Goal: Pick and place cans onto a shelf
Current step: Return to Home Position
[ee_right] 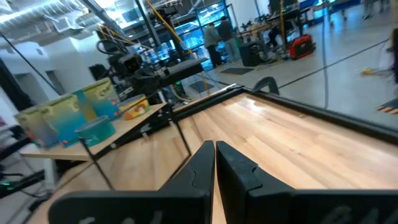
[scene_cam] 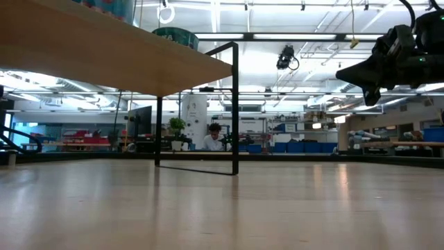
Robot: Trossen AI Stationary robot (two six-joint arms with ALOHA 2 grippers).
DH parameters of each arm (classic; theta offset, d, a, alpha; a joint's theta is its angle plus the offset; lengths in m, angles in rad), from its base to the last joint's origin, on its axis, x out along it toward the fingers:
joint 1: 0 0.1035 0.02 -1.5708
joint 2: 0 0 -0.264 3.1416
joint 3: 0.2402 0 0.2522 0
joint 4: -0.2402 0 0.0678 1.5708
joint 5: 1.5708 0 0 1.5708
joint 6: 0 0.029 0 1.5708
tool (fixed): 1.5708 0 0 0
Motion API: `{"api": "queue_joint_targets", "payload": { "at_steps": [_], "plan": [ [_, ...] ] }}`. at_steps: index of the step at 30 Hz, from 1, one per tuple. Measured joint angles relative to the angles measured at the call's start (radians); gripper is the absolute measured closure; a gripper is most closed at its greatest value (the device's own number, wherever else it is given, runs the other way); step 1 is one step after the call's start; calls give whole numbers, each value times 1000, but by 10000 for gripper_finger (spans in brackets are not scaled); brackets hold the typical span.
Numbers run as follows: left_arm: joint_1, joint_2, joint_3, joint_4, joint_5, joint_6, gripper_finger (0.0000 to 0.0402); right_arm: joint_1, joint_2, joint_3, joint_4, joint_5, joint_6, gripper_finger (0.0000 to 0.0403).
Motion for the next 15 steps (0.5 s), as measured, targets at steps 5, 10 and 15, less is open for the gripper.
{"api": "queue_joint_targets", "payload": {
  "at_steps": [5, 10, 15],
  "plan": [
    [9, 0, -23, 69, 40, 52, 377, 0, 3, 0, -9, -8, 10, 380],
    [21, 0, -23, 68, 19, 52, 377, 0, 6, 0, -12, 46, -12, 380],
    [21, 0, -24, 72, 18, 27, 377, 0, 6, 0, -1, 51, -12, 380]
  ]
}}
